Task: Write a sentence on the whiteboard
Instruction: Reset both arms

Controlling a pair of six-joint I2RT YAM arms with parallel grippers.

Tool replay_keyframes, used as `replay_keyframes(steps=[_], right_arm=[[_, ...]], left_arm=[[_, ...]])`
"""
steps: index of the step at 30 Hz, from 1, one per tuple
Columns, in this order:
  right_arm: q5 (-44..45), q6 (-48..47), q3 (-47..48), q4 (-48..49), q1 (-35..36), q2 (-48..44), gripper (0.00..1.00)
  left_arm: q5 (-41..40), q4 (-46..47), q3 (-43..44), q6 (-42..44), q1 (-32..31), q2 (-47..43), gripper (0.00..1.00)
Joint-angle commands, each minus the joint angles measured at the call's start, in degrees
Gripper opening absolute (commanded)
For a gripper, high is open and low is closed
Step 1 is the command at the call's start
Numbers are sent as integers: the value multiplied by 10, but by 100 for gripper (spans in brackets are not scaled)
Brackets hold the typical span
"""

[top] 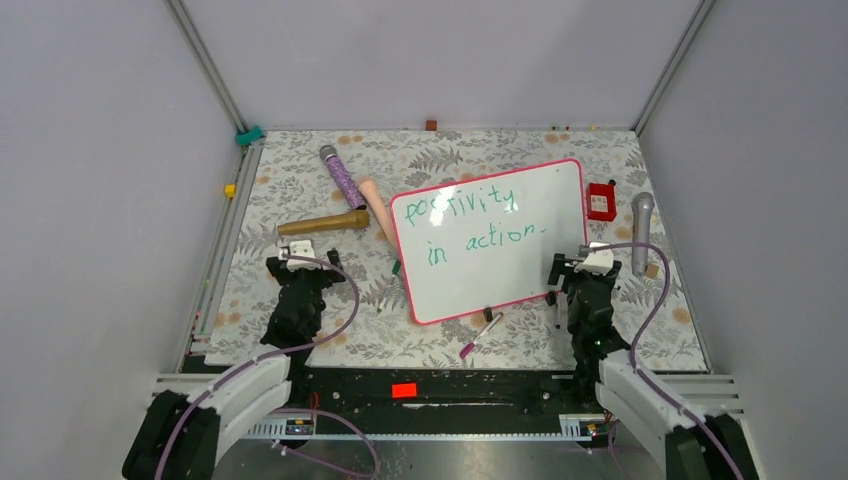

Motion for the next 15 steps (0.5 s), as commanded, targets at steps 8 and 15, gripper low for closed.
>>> replay_keyframes(steps=[8, 15], right_arm=[[-158, 1, 37, 524, -121, 454, 85], [-178, 3, 101, 348, -129, 411, 85]], left_arm=[[80, 259, 23, 43, 89, 195, 97], [96, 232, 54, 33, 125, 229, 98]])
